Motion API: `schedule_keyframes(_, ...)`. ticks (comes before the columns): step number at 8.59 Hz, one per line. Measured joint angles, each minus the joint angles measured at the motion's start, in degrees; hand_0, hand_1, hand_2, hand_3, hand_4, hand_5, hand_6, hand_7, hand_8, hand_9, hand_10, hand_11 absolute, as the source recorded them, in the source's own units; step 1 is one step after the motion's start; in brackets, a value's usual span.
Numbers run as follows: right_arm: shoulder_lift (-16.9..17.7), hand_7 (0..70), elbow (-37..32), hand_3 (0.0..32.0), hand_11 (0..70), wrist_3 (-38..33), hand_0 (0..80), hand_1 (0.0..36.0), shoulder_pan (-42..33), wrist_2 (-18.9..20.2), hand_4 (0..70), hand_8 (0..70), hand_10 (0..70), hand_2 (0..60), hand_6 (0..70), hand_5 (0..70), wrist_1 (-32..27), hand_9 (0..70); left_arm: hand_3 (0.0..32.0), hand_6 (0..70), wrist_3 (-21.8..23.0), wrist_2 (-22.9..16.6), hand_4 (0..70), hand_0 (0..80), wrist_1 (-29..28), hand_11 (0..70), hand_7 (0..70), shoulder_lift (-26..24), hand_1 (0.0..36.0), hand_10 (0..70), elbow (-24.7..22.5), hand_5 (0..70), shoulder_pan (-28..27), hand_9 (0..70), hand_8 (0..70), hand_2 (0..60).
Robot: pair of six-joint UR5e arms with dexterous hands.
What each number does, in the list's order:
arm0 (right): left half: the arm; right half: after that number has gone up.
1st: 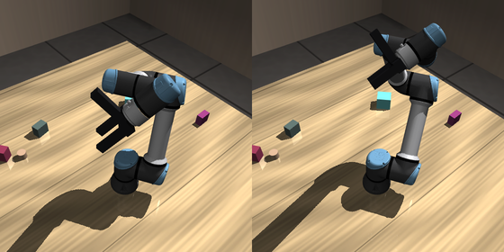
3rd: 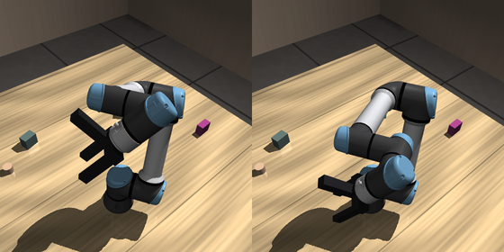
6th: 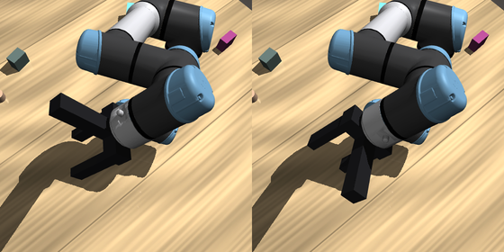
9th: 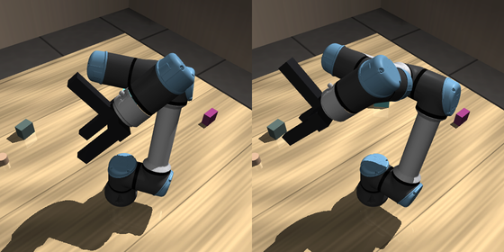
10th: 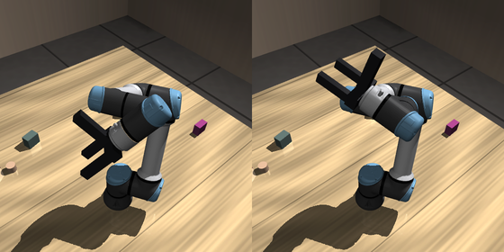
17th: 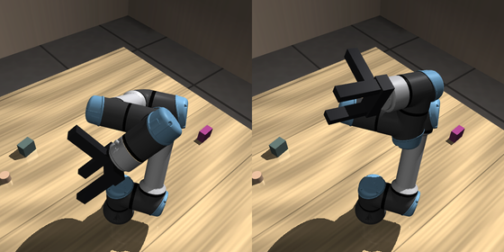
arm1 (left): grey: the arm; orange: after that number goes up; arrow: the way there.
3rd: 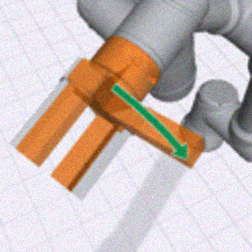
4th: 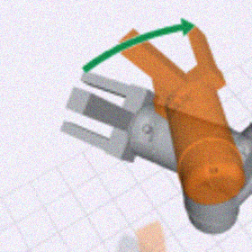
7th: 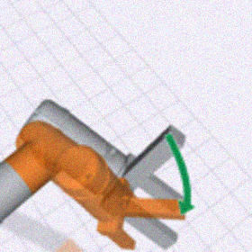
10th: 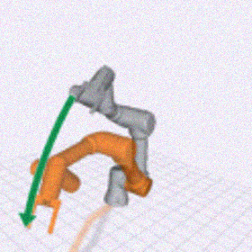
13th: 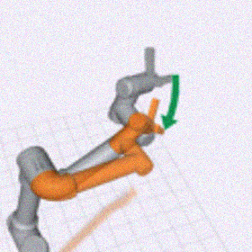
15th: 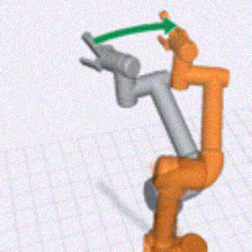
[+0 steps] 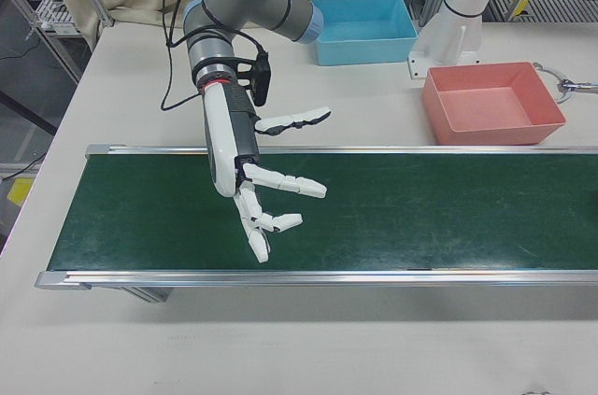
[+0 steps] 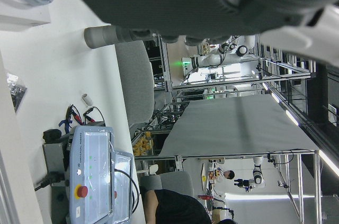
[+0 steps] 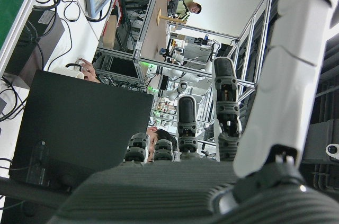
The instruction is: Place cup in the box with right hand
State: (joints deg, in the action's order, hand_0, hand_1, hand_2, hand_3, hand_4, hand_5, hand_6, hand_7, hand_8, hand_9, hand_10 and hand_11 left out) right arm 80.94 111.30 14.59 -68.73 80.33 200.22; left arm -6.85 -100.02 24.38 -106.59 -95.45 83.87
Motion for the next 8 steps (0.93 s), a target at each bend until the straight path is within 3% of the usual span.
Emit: schedule_keyframes(8, 0.02, 46.1, 0.22, 0.0, 11.8, 0.00, 56.6, 13.0, 0.00, 0.00, 35.4, 1.2, 6.9, 0.0, 10.3, 5.4, 0.00, 9.6, 0.0, 0.0, 0.06, 0.00, 0.0, 0.0, -0.01, 0.0, 0.0, -0.02, 0.0, 0.0, 0.00, 0.0, 0.02, 0.0, 0.0, 0.0)
